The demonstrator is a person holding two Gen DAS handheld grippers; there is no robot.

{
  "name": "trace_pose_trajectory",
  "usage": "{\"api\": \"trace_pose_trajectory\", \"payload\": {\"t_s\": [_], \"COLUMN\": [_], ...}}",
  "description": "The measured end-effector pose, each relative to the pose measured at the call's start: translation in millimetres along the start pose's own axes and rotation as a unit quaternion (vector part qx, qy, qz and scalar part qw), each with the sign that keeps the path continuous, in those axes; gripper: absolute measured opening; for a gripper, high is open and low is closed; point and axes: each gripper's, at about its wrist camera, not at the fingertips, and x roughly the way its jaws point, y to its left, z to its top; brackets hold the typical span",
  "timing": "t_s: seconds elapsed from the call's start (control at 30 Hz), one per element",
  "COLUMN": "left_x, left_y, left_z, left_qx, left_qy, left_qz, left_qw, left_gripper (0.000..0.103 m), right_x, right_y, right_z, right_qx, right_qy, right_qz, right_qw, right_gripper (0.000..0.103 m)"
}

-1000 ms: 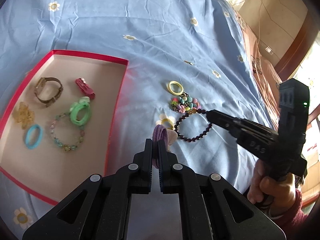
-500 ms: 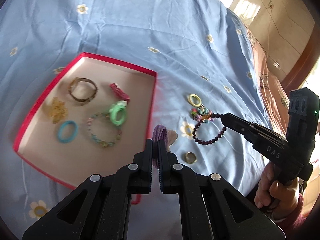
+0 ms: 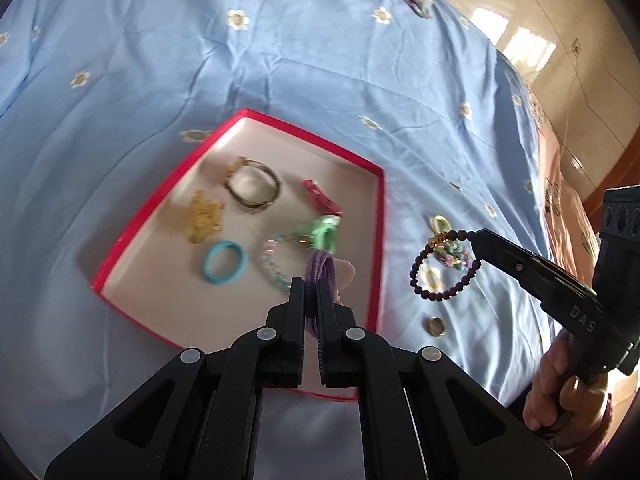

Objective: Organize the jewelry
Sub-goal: 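Carry the hair tie and bracelet into the red box and open both grippers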

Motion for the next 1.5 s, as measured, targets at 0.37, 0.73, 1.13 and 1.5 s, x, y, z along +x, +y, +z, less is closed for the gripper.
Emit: {"api": "trace_pose_trajectory", "payload": {"t_s": [0.37, 0.73, 1.13, 1.5], "left_x": [0, 22, 42, 43], "left_y": [39, 63, 78, 77], "left_z": [-1, 2, 4, 5], "left_qx": [-0.029, -0.033, -0.037, -0.037], "left_qy": [0.001, 0.023, 0.045, 0.046], "left_qz": [0.023, 0.049, 0.081, 0.091], "left_qw": [0.9993, 0.998, 0.995, 0.9941], "left_gripper": [0.004, 0.004, 0.005, 0.016], "right_x": [41, 87, 114, 119], "right_y": [52, 54, 24, 21], "right_z": [-2, -18, -27, -28], "right_qx": [-0.033, -0.029, -0.027, -0.025], "right_qy": [0.033, 0.081, 0.111, 0.122], "right_qz": [0.056, 0.06, 0.004, 0.007], "right_qw": [0.997, 0.994, 0.993, 0.992], "right_gripper": [0.007, 0.007, 0.007, 0.012]}}
